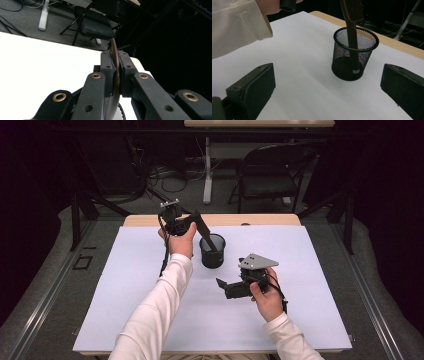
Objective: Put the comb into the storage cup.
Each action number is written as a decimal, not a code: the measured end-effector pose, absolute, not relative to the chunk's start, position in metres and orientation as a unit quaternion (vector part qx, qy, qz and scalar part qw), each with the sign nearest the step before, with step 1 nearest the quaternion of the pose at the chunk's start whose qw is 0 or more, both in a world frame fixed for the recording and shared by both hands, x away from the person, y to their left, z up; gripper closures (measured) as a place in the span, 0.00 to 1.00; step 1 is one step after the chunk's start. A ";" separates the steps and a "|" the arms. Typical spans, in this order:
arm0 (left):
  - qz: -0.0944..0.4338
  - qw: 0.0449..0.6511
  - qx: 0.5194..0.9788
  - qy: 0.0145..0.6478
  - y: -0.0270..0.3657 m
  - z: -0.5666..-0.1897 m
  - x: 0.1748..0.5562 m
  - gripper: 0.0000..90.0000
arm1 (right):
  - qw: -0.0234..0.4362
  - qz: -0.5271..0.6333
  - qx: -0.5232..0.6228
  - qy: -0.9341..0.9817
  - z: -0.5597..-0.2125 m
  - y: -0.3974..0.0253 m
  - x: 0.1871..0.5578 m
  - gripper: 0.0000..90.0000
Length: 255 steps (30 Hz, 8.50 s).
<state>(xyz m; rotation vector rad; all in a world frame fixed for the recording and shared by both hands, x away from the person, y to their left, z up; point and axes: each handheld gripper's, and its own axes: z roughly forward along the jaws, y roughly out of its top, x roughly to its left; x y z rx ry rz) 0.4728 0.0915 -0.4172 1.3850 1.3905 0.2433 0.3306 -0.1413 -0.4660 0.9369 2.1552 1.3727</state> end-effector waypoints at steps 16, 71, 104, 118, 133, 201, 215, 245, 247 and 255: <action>0.098 0.548 0.584 0.592 0.092 -0.426 0.474 0.94 | 0.208 0.493 0.335 0.776 -0.466 -0.141 0.331 0.00; 0.098 0.539 0.565 0.617 0.117 -0.441 0.478 0.93 | 0.207 0.486 0.334 0.781 -0.470 -0.138 0.331 0.00; 0.098 0.535 0.560 0.625 0.120 -0.445 0.478 0.87 | 0.209 0.483 0.332 0.783 -0.471 -0.138 0.332 0.00; 0.097 0.533 0.558 0.628 0.120 -0.446 0.479 0.74 | 0.207 0.482 0.332 0.784 -0.471 -0.137 0.332 0.00; 0.091 0.536 0.553 0.632 0.122 -0.447 0.480 0.57 | 0.208 0.482 0.332 0.784 -0.471 -0.138 0.332 0.00; 0.177 0.526 0.615 0.560 0.133 -0.420 0.464 0.32 | 0.212 0.473 0.329 0.789 -0.473 -0.136 0.332 0.00; 0.214 0.511 0.657 0.512 0.132 -0.415 0.459 0.32 | 0.213 0.472 0.330 0.790 -0.474 -0.136 0.333 0.00; 0.225 0.518 0.685 0.460 0.125 -0.405 0.443 0.34 | 0.215 0.470 0.331 0.789 -0.474 -0.136 0.333 0.00; 0.227 0.518 0.684 0.461 0.124 -0.404 0.442 0.34 | 0.215 0.469 0.331 0.790 -0.474 -0.135 0.333 0.00; 0.217 0.512 0.689 0.465 0.121 -0.404 0.438 0.33 | 0.216 0.471 0.332 0.788 -0.475 -0.136 0.333 0.00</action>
